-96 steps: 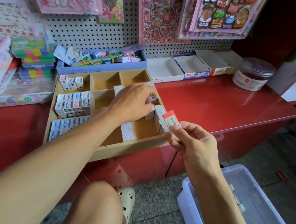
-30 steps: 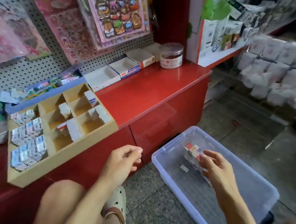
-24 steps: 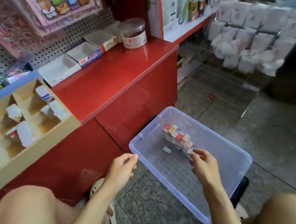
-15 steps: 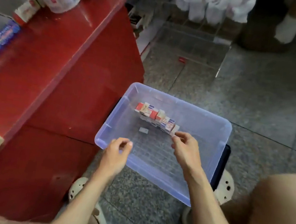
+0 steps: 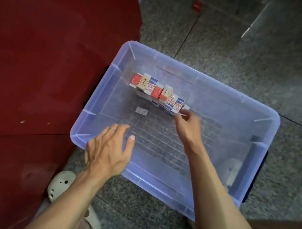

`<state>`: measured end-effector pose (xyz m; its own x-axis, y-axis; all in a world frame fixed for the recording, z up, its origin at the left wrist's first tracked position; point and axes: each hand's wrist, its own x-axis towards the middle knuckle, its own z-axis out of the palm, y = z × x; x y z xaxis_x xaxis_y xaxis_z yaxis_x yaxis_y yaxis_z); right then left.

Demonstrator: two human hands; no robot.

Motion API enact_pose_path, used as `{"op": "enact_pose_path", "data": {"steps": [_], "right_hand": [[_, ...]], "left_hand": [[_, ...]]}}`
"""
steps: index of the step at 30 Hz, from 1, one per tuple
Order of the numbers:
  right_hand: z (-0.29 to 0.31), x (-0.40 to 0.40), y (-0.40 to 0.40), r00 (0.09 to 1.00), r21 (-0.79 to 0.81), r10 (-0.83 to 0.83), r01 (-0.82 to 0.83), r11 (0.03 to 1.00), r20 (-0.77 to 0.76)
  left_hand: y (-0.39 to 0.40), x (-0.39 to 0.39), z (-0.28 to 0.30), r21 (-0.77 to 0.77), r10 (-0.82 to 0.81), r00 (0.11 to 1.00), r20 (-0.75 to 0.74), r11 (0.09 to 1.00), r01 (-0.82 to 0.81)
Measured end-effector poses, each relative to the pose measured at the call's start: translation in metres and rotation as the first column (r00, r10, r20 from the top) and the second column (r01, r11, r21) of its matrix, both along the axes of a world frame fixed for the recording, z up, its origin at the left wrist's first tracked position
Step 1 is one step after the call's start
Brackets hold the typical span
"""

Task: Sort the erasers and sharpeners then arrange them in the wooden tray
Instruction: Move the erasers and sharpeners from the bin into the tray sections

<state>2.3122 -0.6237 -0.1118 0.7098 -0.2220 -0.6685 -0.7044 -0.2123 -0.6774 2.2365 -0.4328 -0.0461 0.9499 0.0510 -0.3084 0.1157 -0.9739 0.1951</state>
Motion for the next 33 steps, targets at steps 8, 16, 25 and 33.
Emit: {"op": "enact_pose_path", "data": {"steps": [8, 16, 25, 33], "right_hand": [[-0.028, 0.047, 0.045, 0.993, 0.014, -0.090, 0.089, 0.996, 0.083], [-0.051, 0.068, 0.078, 0.968, -0.122, -0.249, 0.245, 0.962, -0.021], [-0.073, 0.082, 0.086, 0.948, -0.045, -0.315, 0.313, 0.949, -0.049], [-0.072, 0.085, 0.089, 0.947, -0.080, -0.309, 0.302, 0.950, -0.091]], "left_hand": [[-0.001, 0.001, -0.003, 0.008, 0.012, 1.000, 0.005, 1.000, -0.012], [-0.001, 0.001, -0.003, 0.018, -0.017, 1.000, 0.009, 1.000, 0.017], [0.000, 0.001, -0.004, 0.028, -0.027, 0.999, 0.036, 0.999, 0.026], [0.000, 0.001, -0.004, 0.034, -0.038, 0.999, 0.028, 0.999, 0.037]]}}
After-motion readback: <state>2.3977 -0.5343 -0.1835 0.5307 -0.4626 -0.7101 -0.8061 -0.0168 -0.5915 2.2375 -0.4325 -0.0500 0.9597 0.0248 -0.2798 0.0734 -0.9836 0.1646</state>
